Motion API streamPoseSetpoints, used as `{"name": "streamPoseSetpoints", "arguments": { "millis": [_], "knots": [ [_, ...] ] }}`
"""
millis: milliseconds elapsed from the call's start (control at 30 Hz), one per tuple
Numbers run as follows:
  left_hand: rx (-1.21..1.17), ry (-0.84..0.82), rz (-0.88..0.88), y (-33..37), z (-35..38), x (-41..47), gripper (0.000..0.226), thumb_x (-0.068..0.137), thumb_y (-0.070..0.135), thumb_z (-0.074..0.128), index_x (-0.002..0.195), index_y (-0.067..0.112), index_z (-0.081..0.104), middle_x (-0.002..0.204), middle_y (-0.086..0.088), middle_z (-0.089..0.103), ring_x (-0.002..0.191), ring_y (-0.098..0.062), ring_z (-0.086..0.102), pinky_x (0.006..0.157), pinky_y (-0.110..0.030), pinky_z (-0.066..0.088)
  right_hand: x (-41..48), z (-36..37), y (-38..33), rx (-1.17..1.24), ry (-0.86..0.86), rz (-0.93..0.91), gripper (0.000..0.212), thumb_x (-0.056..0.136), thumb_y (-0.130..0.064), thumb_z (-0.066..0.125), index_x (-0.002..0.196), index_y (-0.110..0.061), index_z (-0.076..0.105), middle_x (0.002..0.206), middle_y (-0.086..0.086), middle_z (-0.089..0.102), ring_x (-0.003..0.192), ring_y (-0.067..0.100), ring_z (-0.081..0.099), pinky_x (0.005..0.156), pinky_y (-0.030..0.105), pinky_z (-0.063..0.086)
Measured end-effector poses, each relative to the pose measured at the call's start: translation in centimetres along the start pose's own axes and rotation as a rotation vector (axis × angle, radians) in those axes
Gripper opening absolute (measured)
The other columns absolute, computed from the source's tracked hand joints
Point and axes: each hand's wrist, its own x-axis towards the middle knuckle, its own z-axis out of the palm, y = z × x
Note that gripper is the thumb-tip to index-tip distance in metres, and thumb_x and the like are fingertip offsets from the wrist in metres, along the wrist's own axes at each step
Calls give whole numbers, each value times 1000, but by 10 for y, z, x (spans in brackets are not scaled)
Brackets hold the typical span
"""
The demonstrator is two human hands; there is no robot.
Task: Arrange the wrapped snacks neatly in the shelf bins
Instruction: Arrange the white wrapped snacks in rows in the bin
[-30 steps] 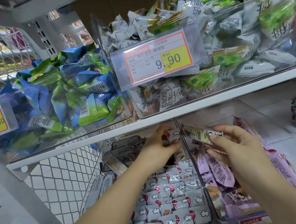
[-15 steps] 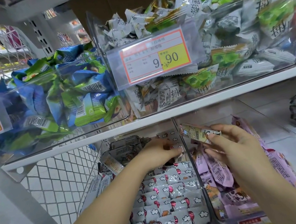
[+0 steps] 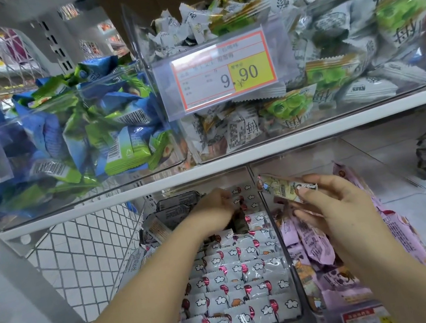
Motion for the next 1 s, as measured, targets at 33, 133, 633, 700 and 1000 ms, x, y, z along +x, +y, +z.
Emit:
{"name": "streamPoseSetpoints", "arguments": {
  "millis": [33, 133, 633, 700, 1000],
  "knots": [
    [22, -41, 28, 3, 3, -1, 39, 97, 14, 40, 136, 16, 43, 123, -3, 57, 87, -13, 57, 66, -19, 46, 0, 0, 0, 2, 1, 1, 15, 88, -5, 60, 100, -13, 62, 102, 12, 66, 85, 17, 69, 67, 19, 57],
    [87, -150, 122, 9, 15, -3, 42, 98, 16, 38, 139, 20, 41, 117, -9, 60, 66, -10, 50, 47, -13, 36, 0, 1, 0, 2, 4, 4, 14, 88, -5, 60, 97, -15, 62, 101, 13, 65, 85, 18, 69, 68, 20, 58],
    [-634, -7, 76, 5, -12, -18, 37, 90, 53, 46, 116, 28, 56, 117, -1, 63, 94, -18, 64, 94, -40, 50, -6, 5, -2, -4, -80, 42, 14, 87, -7, 61, 97, -16, 63, 98, 8, 69, 89, 18, 70, 71, 22, 58],
    [-792, -85, 154, 7, -15, -30, 37, 82, 39, 56, 114, 21, 56, 111, -6, 65, 92, -19, 66, 89, -33, 53, -8, 8, -2, -51, -134, 18, 15, 86, -9, 61, 95, -20, 64, 96, 5, 72, 89, 14, 69, 73, 21, 57],
    [-335, 384, 94, -33, -34, -35, 42, 80, 44, 66, 106, 13, 57, 100, 1, 66, 84, -12, 63, 71, -16, 51, -10, 11, 1, -193, -214, 23, 28, 85, -16, 64, 110, -27, 59, 117, -5, 64, 106, 6, 61, 99, 31, 45]
  ]
}}
